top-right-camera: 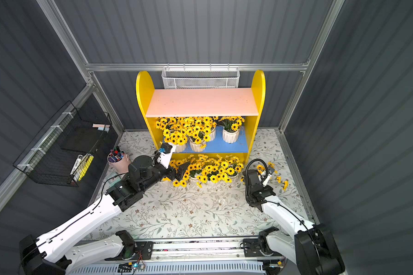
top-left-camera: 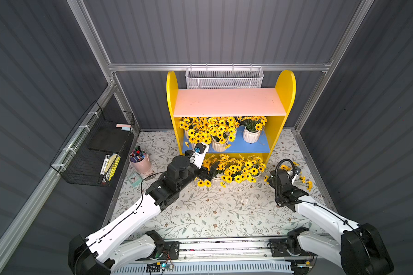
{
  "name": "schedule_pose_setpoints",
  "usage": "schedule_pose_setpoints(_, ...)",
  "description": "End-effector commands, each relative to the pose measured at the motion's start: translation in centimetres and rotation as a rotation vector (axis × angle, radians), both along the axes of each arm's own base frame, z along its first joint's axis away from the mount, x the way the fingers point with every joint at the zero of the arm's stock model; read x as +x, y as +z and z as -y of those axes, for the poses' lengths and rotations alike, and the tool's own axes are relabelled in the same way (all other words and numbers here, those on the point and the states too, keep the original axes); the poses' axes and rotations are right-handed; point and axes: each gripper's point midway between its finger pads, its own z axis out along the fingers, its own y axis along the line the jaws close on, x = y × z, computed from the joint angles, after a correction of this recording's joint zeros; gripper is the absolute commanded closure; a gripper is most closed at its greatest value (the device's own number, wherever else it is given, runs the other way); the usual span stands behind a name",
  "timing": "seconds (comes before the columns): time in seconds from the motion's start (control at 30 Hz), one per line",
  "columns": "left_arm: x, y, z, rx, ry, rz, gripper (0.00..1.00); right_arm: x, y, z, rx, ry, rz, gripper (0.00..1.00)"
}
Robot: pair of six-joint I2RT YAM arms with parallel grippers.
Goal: Take the sunflower pots off the shelves
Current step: Place the sunflower pot at the center of the board.
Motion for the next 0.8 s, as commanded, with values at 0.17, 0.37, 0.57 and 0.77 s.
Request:
schedule_pose_setpoints(0.17,-0.9,1.2,-0.1,-0.047,-0.018,0.029,0.01,-1.0,2.2,1.0,-0.086,-0.207,0.157,1.0)
schedule_pose_setpoints(0.37,-1.1,1.3,0.0,-0.049,-0.023,0.031,0.01,-1.4,1.1,1.1,-0.089,-0.244,0.148,1.0)
schedule_pose_setpoints(0.57,-1.1,1.1,0.2,-0.043,-0.026,0.026,0.01,-0.8,-0.5,0.8,-0.144,-0.238,0.084,1.0)
schedule_pose_setpoints(0.77,-1.1,1.0,0.2,-0.038,-0.023,0.027,0.01,0.1,-2.0,0.0,-0.142,-0.209,0.04,1.0)
